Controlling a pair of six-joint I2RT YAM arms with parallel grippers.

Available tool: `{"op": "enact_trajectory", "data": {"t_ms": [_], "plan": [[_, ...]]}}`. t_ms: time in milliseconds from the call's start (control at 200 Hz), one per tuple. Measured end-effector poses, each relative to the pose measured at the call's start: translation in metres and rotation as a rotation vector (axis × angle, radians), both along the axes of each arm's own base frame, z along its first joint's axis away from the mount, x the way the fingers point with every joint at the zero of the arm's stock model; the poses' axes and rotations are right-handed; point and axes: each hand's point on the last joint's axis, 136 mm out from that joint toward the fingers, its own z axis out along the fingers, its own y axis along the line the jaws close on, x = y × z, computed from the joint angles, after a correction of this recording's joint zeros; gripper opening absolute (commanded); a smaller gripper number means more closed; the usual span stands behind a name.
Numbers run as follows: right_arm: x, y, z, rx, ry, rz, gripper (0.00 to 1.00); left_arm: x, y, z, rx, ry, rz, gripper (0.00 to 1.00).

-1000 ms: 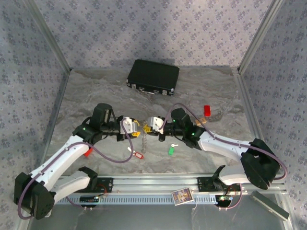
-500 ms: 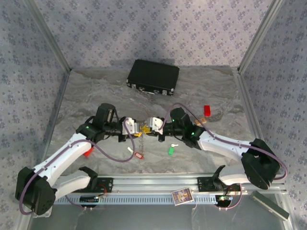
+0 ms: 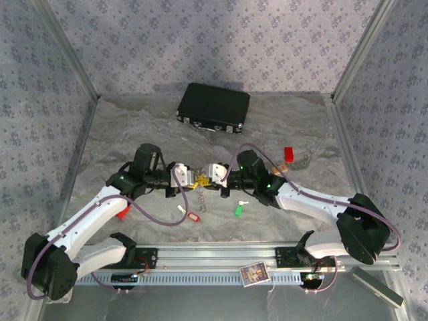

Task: Put the keys on the keyring

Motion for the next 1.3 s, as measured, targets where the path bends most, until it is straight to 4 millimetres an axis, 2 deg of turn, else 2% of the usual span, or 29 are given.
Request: {"op": "enact_trajectory", "data": {"t_ms": [125, 165, 245, 285, 345, 420, 560, 670, 790, 959, 1014, 1124, 1299], "plan": [[-0.001, 0.000, -0.001, -0.006, 0.000, 0.005, 0.00, 0.000, 0.000, 0.000, -0.002, 0.012, 0.007, 0.00], [-0.001, 0.000, -0.001, -0.008, 0.002, 0.004, 0.00, 0.000, 0.000, 0.000, 0.000, 0.009, 0.007, 0.00], [0.000, 0.000, -0.001, -0.010, 0.004, 0.003, 0.27, 0.001, 0.000, 0.000, 0.001, 0.011, 0.011, 0.00], [0.001, -0.001, -0.001, -0.009, 0.008, -0.008, 0.32, -0.001, -0.001, -0.001, 0.005, 0.010, 0.009, 0.00], [0.005, -0.006, 0.003, -0.001, 0.011, -0.028, 0.34, -0.002, -0.003, -0.001, 0.012, -0.001, 0.007, 0.00], [0.007, -0.019, 0.014, 0.021, 0.021, -0.068, 0.34, 0.000, -0.005, 0.001, 0.020, -0.035, 0.016, 0.00], [0.014, -0.065, 0.041, 0.098, 0.036, -0.242, 0.39, 0.003, -0.006, 0.001, 0.049, -0.089, 0.034, 0.00], [0.013, -0.089, 0.046, 0.155, 0.108, -0.368, 0.39, 0.005, -0.007, -0.001, 0.072, -0.113, 0.046, 0.00], [0.016, -0.105, 0.029, 0.145, 0.263, -0.512, 0.35, 0.008, -0.006, -0.003, 0.086, -0.123, 0.061, 0.00], [0.025, -0.124, -0.019, 0.031, 0.530, -0.738, 0.32, 0.011, -0.006, -0.004, 0.097, -0.114, 0.075, 0.00], [0.026, -0.127, -0.035, -0.022, 0.610, -0.796, 0.32, 0.014, -0.007, -0.003, 0.096, -0.107, 0.087, 0.00], [0.023, -0.128, -0.062, -0.137, 0.760, -0.887, 0.39, 0.017, -0.009, 0.003, 0.089, -0.098, 0.102, 0.00], [0.006, -0.128, -0.099, -0.303, 0.945, -0.994, 0.41, 0.017, -0.010, 0.005, 0.081, -0.083, 0.114, 0.00]]}}
